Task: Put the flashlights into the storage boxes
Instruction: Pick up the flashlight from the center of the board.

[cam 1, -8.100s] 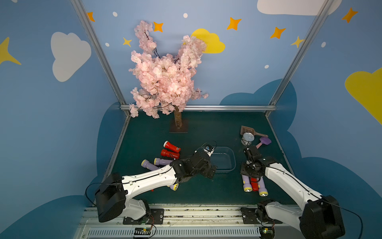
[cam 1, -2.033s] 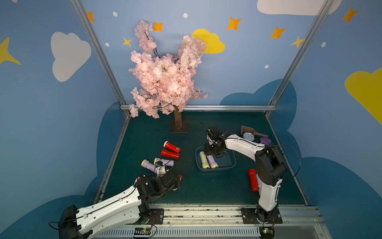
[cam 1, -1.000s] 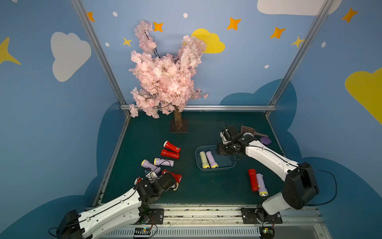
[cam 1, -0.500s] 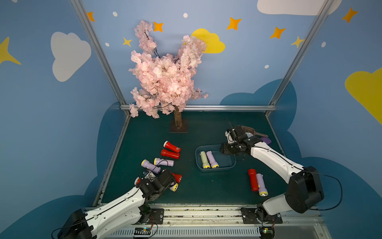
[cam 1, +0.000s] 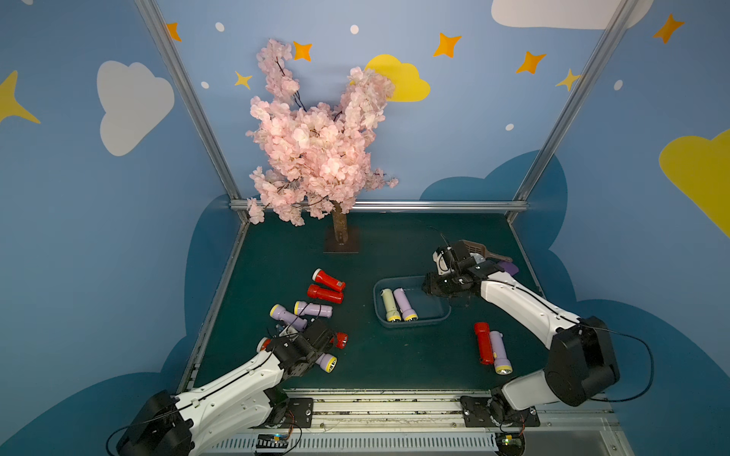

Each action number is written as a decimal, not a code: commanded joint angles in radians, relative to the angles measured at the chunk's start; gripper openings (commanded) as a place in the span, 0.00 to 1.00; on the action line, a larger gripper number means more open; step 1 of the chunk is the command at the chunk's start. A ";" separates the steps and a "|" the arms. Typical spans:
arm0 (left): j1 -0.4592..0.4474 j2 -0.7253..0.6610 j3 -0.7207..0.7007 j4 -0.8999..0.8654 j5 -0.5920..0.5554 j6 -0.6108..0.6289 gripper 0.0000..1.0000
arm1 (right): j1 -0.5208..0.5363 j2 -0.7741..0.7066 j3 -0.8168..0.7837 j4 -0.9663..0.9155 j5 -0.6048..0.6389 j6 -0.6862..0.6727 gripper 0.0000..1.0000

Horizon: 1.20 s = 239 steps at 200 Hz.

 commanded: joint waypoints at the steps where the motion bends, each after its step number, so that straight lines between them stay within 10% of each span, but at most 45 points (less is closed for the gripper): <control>1: 0.007 0.009 -0.030 0.038 0.035 -0.001 0.61 | -0.005 -0.008 -0.011 0.011 -0.015 -0.006 0.55; 158: 0.013 0.053 0.037 0.015 0.115 0.065 0.21 | -0.002 -0.071 -0.025 -0.007 -0.006 -0.040 0.62; 190: -0.027 0.041 0.091 -0.040 0.094 0.078 0.19 | 0.005 -0.094 -0.025 -0.022 -0.009 -0.047 0.85; 239: -0.089 0.072 0.224 -0.098 0.059 0.118 0.18 | 0.008 -0.117 -0.017 -0.072 -0.054 -0.047 0.90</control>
